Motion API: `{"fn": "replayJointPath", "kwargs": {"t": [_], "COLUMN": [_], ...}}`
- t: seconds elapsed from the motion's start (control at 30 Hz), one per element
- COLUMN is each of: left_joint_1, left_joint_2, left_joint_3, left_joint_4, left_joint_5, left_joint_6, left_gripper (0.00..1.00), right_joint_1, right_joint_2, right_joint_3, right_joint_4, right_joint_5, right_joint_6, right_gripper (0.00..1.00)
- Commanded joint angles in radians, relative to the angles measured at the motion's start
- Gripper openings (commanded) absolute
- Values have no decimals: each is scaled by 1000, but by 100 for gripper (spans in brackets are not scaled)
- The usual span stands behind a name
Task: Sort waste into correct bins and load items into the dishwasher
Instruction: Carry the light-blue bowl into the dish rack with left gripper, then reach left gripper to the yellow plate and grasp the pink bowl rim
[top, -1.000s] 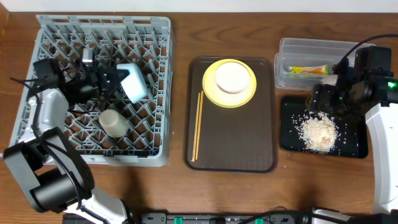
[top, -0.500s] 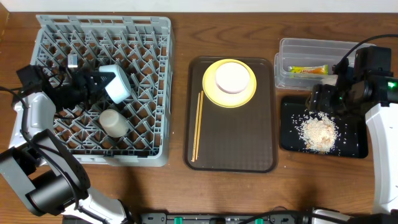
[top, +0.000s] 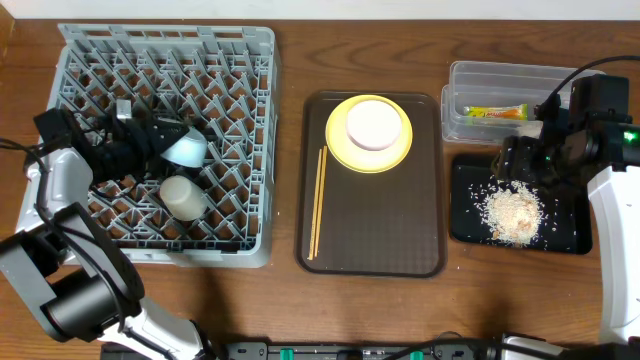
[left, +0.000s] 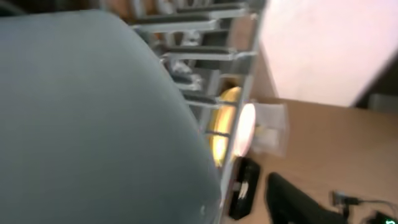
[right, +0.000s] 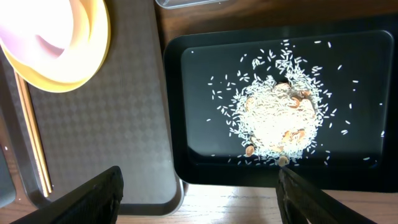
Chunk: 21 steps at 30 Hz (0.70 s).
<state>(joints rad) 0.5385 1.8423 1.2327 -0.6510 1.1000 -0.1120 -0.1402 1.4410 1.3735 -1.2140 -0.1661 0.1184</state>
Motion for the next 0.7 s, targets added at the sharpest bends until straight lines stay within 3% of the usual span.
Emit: {"fn": "replayJointPath", "kwargs": {"t": [0.0,0.17,0.4,0.67], "left_joint_1": [4,52,139,95], "left_joint_2": [7,-8,-101,-259], "left_joint_3": [-5,-5,-5,-5], "left_joint_4": [-7,-32,-55,-65], "left_joint_5": [-126,-216,-219,-219], "left_joint_6": [7,6,2,3], "left_gripper": [81,86,88,92], "right_joint_1": [-12,-12,-12,-12], "right_joint_2": [-16,-16,-16,-16], "right_joint_3": [8,8,8,8], "right_joint_4": [-3,-6,-6,-2], "right_joint_5": [2,2,2,2], "right_joint_6": [8,7,7,8], "right_gripper": [77,77,77,77]}}
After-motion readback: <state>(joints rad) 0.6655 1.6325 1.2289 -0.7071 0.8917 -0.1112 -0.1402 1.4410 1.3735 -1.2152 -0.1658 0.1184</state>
